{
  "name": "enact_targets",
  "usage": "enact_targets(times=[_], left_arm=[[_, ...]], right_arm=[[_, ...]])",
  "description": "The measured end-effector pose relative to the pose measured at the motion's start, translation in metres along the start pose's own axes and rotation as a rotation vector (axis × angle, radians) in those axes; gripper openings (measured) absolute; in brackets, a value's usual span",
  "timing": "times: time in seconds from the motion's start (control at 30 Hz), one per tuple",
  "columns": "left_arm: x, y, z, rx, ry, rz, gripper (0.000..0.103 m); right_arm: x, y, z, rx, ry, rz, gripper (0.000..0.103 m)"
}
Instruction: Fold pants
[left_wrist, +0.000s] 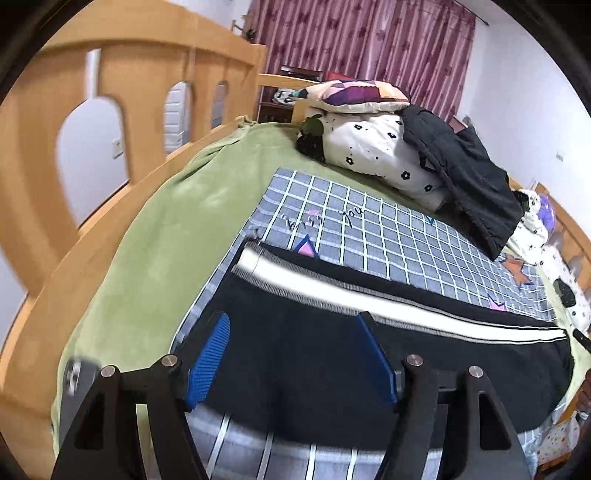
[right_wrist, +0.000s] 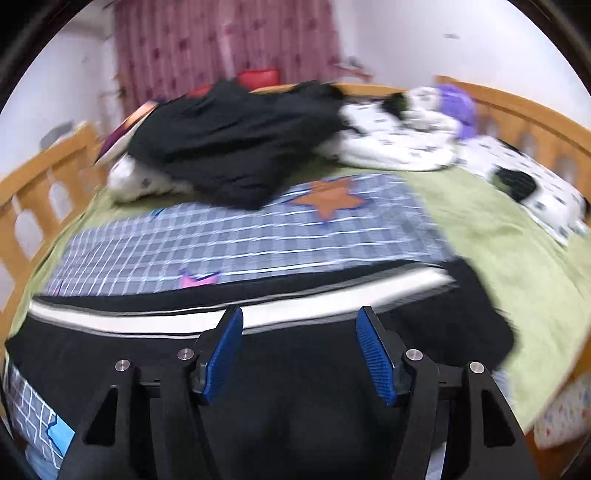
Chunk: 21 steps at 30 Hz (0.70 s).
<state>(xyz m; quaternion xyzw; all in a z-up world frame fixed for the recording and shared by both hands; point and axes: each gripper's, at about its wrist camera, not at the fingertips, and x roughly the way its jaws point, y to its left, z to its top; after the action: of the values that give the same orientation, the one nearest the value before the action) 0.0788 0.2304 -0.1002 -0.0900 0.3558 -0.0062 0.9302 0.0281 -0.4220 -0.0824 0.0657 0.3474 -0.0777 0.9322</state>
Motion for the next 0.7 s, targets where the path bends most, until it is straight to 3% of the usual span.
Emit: enact_targets(times=[0.3, 0.5, 0.6, 0.67, 0.7], left_arm=[[0.072, -0.006, 0.032, -0.022, 0.041, 0.033, 0.068], [0.123, -0.001, 0.049, 0.016, 0.077, 0.099, 0.068], [0.145, 0.007, 0.053, 0.007, 0.126, 0.092, 0.068], [0.161, 0.009, 0.049, 0.018, 0.162, 0.096, 0.068], [0.167, 0.010, 0.047, 0.028, 0.174, 0.101, 0.068]], right_arm=[[0.081, 0.109, 0.012, -0.237, 0.013, 0.130, 0.062], [0.145, 0.147, 0.015, -0.355, 0.109, 0.254, 0.062], [0.180, 0.154, 0.010, -0.368, 0.230, 0.340, 0.062], [0.195, 0.159, 0.002, -0.401, 0.288, 0.327, 0.061], [0.194, 0.163, -0.003, -0.431, 0.271, 0.318, 0.057]])
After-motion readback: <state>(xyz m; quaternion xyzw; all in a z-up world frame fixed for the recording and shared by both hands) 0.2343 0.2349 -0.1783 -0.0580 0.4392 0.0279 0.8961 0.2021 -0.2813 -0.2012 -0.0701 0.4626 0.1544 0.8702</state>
